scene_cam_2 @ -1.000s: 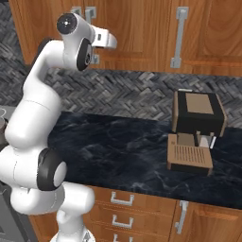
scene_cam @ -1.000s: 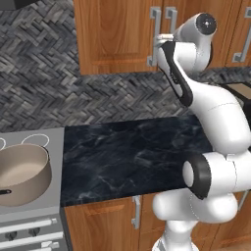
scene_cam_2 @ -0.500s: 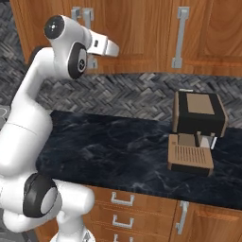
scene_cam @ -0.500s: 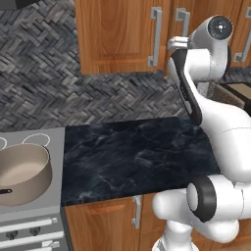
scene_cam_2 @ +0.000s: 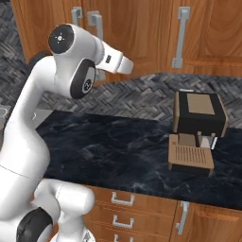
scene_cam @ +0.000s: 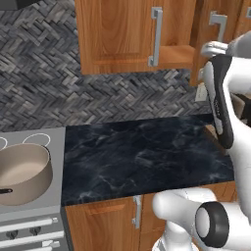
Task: Open the cabinet and move the ladle to the pot. Then close the cabinet.
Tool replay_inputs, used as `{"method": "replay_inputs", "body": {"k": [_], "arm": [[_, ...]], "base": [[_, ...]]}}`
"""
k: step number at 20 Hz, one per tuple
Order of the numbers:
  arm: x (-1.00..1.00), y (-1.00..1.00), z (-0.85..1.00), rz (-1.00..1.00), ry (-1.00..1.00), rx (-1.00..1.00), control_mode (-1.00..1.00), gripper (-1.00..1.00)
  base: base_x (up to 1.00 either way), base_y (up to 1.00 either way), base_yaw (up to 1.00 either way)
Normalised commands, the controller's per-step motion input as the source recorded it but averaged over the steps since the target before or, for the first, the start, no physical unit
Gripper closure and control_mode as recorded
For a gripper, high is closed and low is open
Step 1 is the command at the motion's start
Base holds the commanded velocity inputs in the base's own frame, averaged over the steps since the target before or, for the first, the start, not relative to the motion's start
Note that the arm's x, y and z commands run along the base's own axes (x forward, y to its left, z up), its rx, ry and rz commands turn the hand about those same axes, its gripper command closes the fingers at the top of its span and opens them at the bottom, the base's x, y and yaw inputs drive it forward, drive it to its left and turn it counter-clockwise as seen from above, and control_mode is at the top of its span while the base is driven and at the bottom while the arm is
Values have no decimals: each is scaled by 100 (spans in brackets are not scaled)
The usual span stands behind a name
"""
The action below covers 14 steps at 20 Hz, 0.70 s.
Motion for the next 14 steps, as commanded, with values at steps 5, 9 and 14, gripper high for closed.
{"method": "replay_inputs", "body": {"k": [5, 9, 14], "arm": [[-100, -98, 0, -1, 0, 1, -100, 100], [-88, -25, 0, 0, 0, 0, -100, -100], [-96, 68, 17, 0, 0, -1, -100, -100]], "base": [[0, 0, 0], [0, 0, 0], [0, 0, 0]]}}
